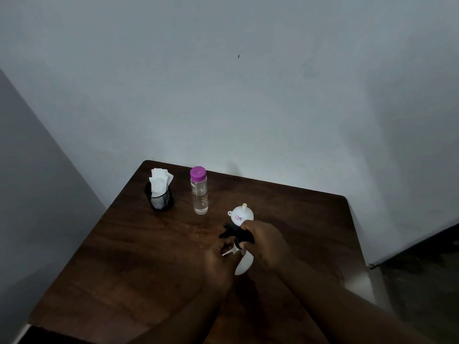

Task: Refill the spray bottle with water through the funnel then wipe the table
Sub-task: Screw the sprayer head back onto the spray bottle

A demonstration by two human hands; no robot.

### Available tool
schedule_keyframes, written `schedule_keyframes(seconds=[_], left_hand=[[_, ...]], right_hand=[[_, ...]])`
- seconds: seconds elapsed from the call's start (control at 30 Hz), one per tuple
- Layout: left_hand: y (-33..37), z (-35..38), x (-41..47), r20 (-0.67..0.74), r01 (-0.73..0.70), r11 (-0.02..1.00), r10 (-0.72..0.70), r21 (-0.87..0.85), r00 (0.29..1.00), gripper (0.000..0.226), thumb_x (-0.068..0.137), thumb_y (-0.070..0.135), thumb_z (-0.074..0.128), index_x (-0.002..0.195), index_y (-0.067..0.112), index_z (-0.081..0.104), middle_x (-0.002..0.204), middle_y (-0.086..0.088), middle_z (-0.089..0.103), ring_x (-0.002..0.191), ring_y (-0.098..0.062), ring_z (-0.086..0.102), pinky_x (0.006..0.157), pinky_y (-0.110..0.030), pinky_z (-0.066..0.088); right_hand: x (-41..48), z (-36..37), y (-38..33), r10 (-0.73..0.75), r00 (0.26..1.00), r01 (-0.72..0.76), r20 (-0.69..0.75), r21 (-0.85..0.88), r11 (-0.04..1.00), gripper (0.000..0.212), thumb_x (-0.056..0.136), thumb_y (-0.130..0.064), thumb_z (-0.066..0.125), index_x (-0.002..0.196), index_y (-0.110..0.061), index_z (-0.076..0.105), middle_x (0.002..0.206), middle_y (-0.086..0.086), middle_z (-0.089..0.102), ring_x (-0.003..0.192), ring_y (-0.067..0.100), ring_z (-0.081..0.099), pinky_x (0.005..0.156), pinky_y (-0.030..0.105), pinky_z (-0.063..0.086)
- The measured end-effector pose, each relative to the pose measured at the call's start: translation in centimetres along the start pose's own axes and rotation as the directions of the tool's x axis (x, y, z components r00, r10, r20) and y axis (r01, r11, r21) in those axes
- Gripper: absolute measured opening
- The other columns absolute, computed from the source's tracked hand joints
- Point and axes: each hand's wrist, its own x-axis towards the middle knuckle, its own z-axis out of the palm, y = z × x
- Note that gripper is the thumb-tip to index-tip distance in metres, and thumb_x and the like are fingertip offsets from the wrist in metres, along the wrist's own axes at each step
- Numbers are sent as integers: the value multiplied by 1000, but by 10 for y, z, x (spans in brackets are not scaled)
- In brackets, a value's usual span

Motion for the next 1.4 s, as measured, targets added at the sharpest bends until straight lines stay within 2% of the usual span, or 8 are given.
schedule_keyframes(seconds=[0.13, 0.43, 0.63, 0.83, 1.0, 1.1, 1.23, 1.4], left_hand=[[1, 5, 0, -54, 32, 1000, -32, -2, 998, 38, 78, 19, 87, 113, 15, 74, 109, 5, 73, 106, -12, 66, 89, -32, 55], [0, 4, -8, -51, -195, 978, 199, 67, 979, 29, 85, 25, 80, 113, 24, 72, 111, 15, 71, 104, 4, 65, 82, -4, 46], [-3, 6, -9, -25, -190, 976, 193, 105, 981, 50, 80, 56, 76, 116, 21, 73, 114, 16, 71, 107, 13, 61, 85, -5, 48], [-13, 11, -2, -17, -17, 997, 19, 82, 1000, 46, 79, 24, 86, 118, 7, 70, 118, 0, 67, 115, -19, 65, 96, -22, 47], [-22, 12, 1, 17, 57, 998, -58, 31, 998, 97, 67, 74, 73, 128, -1, 63, 128, -18, 64, 123, -30, 59, 98, -24, 38], [-23, 15, 1, 7, 47, 996, -48, 80, 999, 55, 77, 59, 78, 126, 37, 67, 131, -17, 63, 124, -29, 58, 98, -17, 40], [-19, 6, 1, 41, 0, 995, -4, 100, 999, 40, 87, 20, 78, 125, 15, 66, 122, 10, 62, 121, -12, 58, 103, -25, 42], [-12, 7, -2, 22, 40, 980, -45, 195, 999, 55, 86, 37, 74, 132, 10, 63, 135, -6, 63, 125, -17, 57, 101, -20, 34]], right_hand=[[2, -2, 1, -49, 998, 50, 26, -48, 998, 26, 85, -24, 70, 111, -21, 67, 100, -8, 68, 85, -2, 48, 66, 3, 30], [15, -8, -5, -22, 992, 38, 121, -139, 990, 27, 82, -21, 74, 107, -18, 68, 101, 0, 71, 91, 13, 63, 59, 6, 28], [18, -14, 0, -40, 983, 68, 180, -154, 986, 26, 83, -22, 73, 107, -20, 65, 102, 0, 70, 96, 16, 64, 79, 27, 51], [17, -13, -4, -102, 976, 131, 192, -141, 981, 24, 79, -20, 75, 102, -18, 67, 98, -1, 70, 90, 13, 64, 64, 13, 37], [20, -9, -3, -105, 972, 140, 210, -160, 977, 32, 75, -21, 79, 104, -19, 64, 101, -2, 69, 92, 13, 63, 70, 22, 40], [22, -11, -2, -114, 967, 152, 227, -158, 976, 31, 74, -22, 78, 100, -20, 61, 96, -4, 68, 87, 13, 62, 67, 22, 40], [21, -13, 0, -109, 967, 149, 228, -164, 975, 34, 73, -25, 78, 101, -20, 58, 94, -4, 67, 82, 12, 61, 61, 20, 40], [19, -3, -7, -118, 977, 156, 180, -216, 964, 37, 80, -26, 74, 112, -17, 59, 107, 0, 67, 93, 17, 64, 72, 23, 44]])
